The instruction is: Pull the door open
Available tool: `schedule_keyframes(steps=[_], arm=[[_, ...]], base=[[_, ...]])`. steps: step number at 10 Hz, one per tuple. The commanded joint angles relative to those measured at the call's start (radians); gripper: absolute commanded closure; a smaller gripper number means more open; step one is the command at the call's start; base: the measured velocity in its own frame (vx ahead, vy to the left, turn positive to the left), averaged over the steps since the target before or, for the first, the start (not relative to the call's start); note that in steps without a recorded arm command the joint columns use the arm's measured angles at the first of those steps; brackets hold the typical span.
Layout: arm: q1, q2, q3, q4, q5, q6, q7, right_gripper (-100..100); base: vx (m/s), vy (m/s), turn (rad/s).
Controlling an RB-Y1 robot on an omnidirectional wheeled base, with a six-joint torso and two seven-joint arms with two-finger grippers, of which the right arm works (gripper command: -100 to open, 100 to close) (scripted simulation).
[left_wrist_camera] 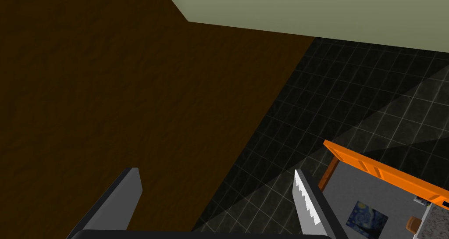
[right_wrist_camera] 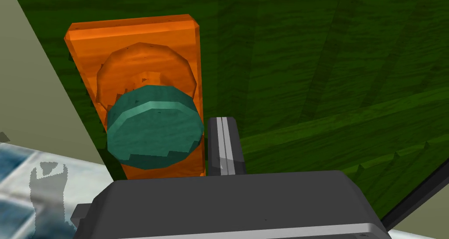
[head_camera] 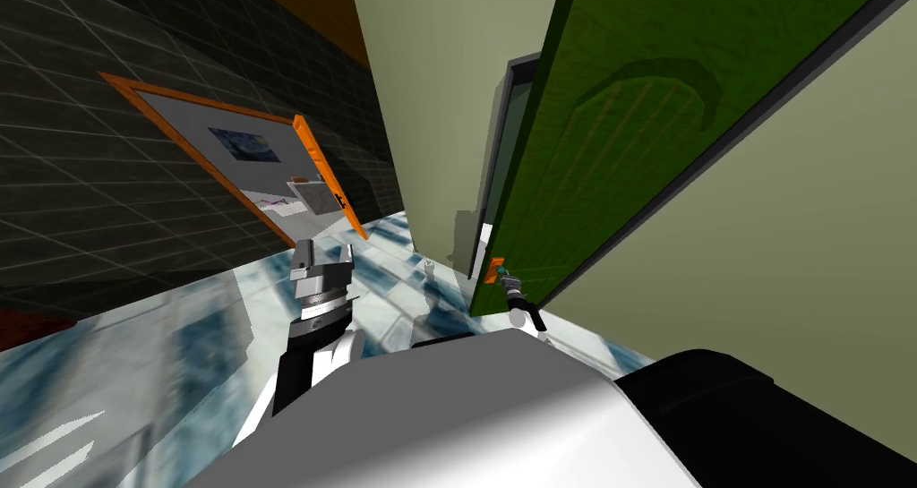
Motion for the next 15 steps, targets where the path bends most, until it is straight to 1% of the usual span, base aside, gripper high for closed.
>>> schedule_keyframes(steps=[1,2,3,6,7,8,13,14,15], arm=[[-0.001,0.001,0.003,-0.003,0.001,0.001,0.0,100],[-0.008,-0.004,0.024,0.0,0.014,-0.012,-0.013,-100],[-0.009,-0.004,0.029,0.0,0.017,-0.015,-0.015,-100],[-0.022,-0.01,0.068,0.001,0.04,-0.036,-0.036,-100],[-0.024,-0.012,0.075,0.001,0.043,-0.039,-0.04,-100],[-0.024,-0.012,0.075,0.001,0.043,-0.039,-0.04,-100],[-0.04,-0.02,0.127,0.002,0.074,-0.067,-0.067,-100],[-0.042,-0.035,0.106,0.027,0.074,-0.093,-0.082,-100],[-0.036,-0.051,0.086,0.024,0.046,-0.07,-0.09,-100]], base=[[0.0,0.0,0.0],[-0.138,-0.053,0.189],[-0.223,-0.096,0.156],[-0.212,-0.081,0.137],[-0.164,-0.045,0.106],[-0.085,-0.035,0.008],[-0.13,-0.074,0.112],[-0.066,-0.055,-0.016],[0.044,0.05,-0.06]])
